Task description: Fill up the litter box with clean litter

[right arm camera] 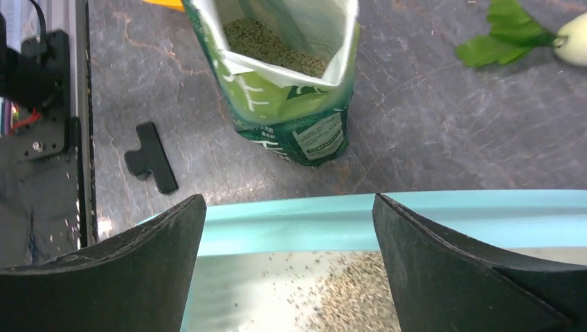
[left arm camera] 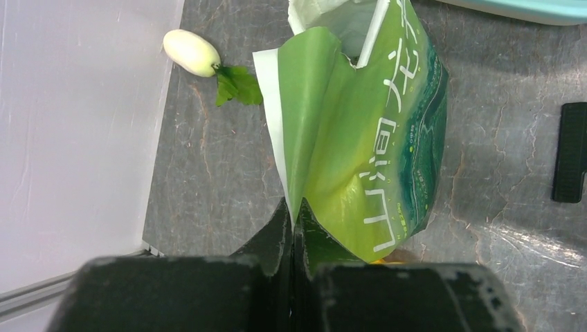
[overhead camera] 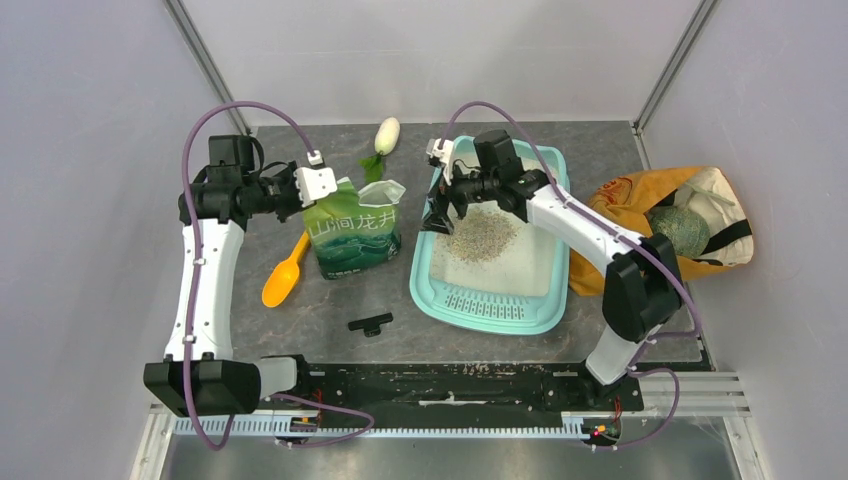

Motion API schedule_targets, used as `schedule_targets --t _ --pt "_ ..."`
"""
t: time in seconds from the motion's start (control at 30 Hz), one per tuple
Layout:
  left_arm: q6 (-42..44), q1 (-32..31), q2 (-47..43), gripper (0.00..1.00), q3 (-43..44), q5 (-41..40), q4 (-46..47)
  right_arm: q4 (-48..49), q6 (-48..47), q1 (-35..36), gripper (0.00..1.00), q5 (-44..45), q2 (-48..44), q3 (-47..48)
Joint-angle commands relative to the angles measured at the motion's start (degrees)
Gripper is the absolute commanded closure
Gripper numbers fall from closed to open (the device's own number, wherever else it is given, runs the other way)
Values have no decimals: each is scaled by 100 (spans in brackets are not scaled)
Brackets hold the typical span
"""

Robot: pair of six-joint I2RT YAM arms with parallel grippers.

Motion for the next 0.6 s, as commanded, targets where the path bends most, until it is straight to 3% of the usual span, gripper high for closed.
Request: schedule_targets --t 0.0,0.37,0.57 --pt "442 29 -118 98 198 355 -59 1888 1288 25 3 10 221 -187" --pt "680 28 -56 98 319 583 -200 4052 1908 51 3 -1195 1528 202" --pt "851 29 91 98 502 661 -345 4289 1287 179 3 -1900 1640 193"
